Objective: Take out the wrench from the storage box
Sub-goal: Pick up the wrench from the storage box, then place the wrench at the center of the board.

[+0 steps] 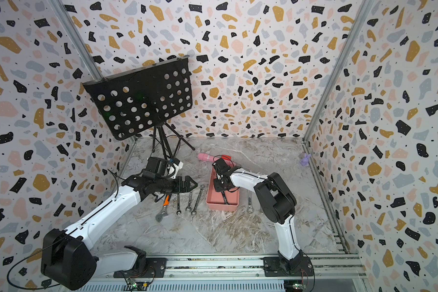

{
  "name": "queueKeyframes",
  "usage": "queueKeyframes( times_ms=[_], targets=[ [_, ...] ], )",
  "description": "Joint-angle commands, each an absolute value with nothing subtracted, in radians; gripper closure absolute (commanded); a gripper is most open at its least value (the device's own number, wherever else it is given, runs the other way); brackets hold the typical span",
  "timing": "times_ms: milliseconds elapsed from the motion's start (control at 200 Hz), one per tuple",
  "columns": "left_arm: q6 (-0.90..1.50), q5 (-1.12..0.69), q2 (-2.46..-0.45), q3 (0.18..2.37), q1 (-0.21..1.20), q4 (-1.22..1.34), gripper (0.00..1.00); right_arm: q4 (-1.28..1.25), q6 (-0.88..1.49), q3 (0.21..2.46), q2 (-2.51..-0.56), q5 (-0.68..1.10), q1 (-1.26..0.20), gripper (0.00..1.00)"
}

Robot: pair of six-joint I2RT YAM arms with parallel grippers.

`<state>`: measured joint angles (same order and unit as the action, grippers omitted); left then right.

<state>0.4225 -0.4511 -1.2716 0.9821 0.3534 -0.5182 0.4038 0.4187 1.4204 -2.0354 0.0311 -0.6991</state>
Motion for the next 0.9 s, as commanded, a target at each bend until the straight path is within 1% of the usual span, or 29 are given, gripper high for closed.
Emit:
queueKeyframes(
  times_ms=[0,65,235,486,671,896],
  targets=[
    [0.413,-0.447,-1.251,0.971,0.345,-0.515,0.00,0.494,0.427,1.481,-1.980,0.000,-0.706,0.93],
    [0.417,-0.443,-1.238,0.969,0.346,-0.502,0.00,0.527,0.442,1.486,-1.941,-0.016,-0.706,0.96],
    [0.431,-0.452,-1.232,0.986,0.350,-0.488,0.00,0.586,0.478,1.474,-1.802,-0.046,-0.706,0.99],
    [0.449,-0.462,-1.257,1.026,0.374,-0.476,0.00,0.699,0.459,1.469,-1.625,-0.128,-0.693,1.00],
    [0.472,-0.466,-1.279,1.047,0.409,-0.449,0.00,0.773,0.406,1.400,-1.515,-0.140,-0.597,1.00],
    [0.498,-0.460,-1.300,1.051,0.452,-0.409,0.00,0.786,0.294,1.214,-1.417,-0.115,-0.407,1.00]
  ],
)
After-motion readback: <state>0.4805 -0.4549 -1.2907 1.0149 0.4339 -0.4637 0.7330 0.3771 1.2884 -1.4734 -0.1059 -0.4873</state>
